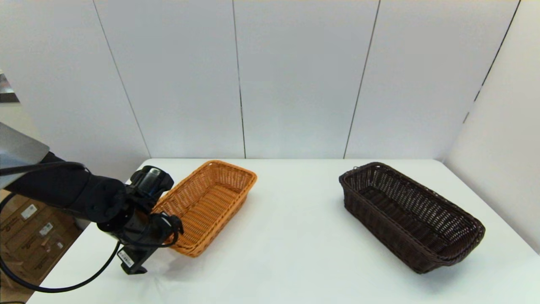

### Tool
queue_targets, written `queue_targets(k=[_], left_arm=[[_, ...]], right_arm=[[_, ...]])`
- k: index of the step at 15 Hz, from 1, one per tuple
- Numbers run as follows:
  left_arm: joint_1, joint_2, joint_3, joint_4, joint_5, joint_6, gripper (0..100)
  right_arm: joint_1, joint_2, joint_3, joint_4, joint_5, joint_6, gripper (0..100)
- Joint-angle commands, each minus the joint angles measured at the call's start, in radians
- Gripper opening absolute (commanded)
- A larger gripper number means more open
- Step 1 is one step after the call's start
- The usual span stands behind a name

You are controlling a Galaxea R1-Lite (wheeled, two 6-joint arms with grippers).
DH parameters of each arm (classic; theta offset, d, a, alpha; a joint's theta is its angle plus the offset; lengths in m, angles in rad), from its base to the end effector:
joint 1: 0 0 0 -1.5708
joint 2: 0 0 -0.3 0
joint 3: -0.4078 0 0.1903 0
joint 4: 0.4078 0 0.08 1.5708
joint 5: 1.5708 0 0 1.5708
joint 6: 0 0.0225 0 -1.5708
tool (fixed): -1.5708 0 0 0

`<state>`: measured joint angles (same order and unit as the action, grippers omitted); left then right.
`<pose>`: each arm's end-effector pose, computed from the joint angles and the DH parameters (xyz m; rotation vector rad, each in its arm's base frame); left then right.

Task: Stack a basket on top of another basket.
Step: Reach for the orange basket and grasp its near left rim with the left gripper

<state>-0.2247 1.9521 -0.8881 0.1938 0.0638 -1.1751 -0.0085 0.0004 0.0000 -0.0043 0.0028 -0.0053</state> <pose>0.2869 -0.0641 0.0649 -0.8328 1.1516 0.5943 -0.0228 0.0003 0.0759 -0.0053 -0.0039 -0.0057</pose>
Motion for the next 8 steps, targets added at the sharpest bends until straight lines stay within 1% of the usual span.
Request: queue_targets(k=[1,8], left_arm=[[-0.001,-0.001,0.0,0.001,0.001,-0.006,100],[-0.001,-0.001,0.0,0.003,-0.006,-0.006,100]], right_arm=[[-0.001,0.0,0.0,0.0,0.0,-0.001,100],[-0.001,0.0,0.0,0.001,0.0,-0.001,100]])
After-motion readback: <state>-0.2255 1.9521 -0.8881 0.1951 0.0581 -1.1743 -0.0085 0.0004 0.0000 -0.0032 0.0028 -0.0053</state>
